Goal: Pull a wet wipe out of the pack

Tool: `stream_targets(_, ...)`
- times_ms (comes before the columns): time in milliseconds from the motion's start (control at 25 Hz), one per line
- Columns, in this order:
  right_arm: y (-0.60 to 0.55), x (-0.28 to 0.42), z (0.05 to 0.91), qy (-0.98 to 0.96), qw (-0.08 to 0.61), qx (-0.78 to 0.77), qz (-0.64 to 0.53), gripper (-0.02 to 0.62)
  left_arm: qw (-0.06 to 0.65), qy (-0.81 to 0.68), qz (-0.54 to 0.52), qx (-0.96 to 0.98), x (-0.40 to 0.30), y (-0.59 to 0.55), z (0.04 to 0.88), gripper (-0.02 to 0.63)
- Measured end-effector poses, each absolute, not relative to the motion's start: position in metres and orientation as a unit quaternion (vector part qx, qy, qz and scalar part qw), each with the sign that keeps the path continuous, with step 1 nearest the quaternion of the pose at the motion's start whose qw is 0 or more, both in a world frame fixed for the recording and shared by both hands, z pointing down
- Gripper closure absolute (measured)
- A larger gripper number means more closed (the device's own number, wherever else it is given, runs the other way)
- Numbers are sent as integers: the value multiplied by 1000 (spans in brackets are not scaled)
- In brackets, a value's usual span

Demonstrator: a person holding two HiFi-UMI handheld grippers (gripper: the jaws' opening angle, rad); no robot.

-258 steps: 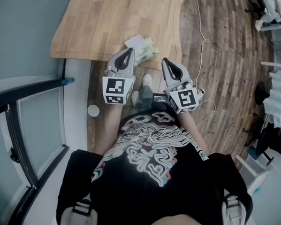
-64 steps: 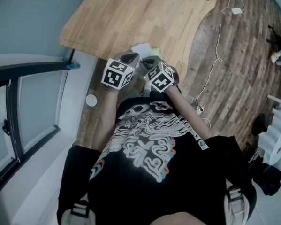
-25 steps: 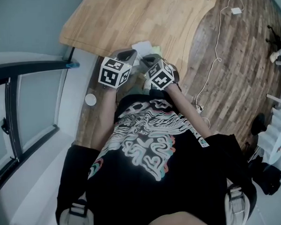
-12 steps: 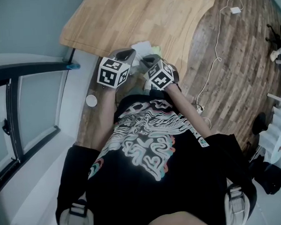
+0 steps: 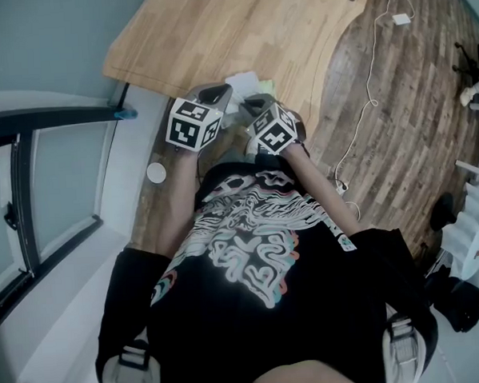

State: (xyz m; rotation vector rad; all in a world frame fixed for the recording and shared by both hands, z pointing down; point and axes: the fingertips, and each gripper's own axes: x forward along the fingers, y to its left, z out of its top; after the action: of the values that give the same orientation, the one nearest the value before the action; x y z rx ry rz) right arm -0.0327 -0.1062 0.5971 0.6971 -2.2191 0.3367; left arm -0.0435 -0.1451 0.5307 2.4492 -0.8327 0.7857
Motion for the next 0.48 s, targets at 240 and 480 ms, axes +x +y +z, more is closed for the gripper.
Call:
stream_targets(240,-105,-33,592,-872,385,273,132,572,218,-307,279,884,-46,-146,523,607)
stream_targets(480,-105,-32,595,-872,384,272,135,571,219,-311,274,884,-48,-148,524,607)
